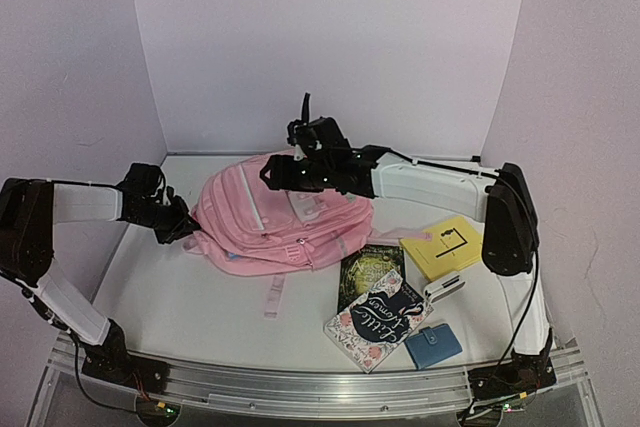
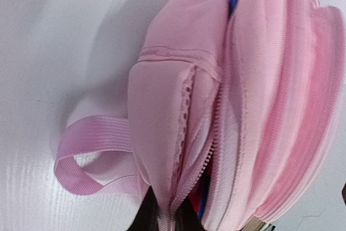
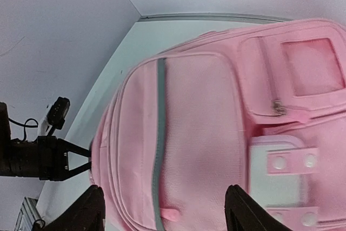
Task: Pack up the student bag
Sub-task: Move the student bag to the center of the board, then pick up the book from the center of the board.
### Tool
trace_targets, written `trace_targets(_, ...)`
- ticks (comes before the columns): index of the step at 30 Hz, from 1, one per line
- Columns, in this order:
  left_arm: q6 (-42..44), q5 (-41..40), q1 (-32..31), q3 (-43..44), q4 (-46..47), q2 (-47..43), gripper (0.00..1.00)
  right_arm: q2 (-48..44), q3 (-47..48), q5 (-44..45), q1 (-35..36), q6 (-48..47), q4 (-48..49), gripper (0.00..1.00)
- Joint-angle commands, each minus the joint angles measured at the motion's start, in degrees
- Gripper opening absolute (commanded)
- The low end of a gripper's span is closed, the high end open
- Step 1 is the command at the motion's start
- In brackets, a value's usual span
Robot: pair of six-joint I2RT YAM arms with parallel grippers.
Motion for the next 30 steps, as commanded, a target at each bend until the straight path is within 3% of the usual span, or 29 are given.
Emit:
trace_targets(1,1.79,-0.19,0.64,-0.68,2.17,-3.93,0.40,-11.91,-10.55,2.51,-1.57,0.37,-1.63,0.89)
trace_targets(5,3.36,-2.12,0.55,-1.45,-0.81,-6.59,0.70,-21.12,-25.87,1.66,-3.52,2.56,-3.65,0.94)
trace_targets(8,4.71,-4.70,-1.31,-2.15,-3.77,-10.15,0.83,-28.29,-34.54,1.94,-4.65,4.58,-7.57,0.95)
trace_targets(12,5.98,-10.63,-8.94,-1.51,-8.79,-14.36,0.92,-37.31,-45.13,1.63,-6.91,8.78,-12.75,0.95)
trace_targets(17,4.81,-12.39,-21.09,0.08,-11.10,-17.67,0.94,-48.14,-56.43,-1.35,-8.41,15.39,-16.82,0.95)
trace_targets(20,5.15,-11.36,-28.20,0.72,-9.17,-16.83,0.93,-54.08,-64.72,-3.20,-8.42,19.37,-17.04,0.90)
trace_targets(24,7.09,-8.85,-36.60,3.09,-6.54,-10.70,0.92,-58.87,-72.52,-5.14,-8.38,23.50,-16.86,0.80)
trace_targets(30,7.31,-2.84,-43.64,6.44,0.04,-2.25,0.91,-61.62,-76.66,-5.37,-8.42,25.35,-16.58,0.77)
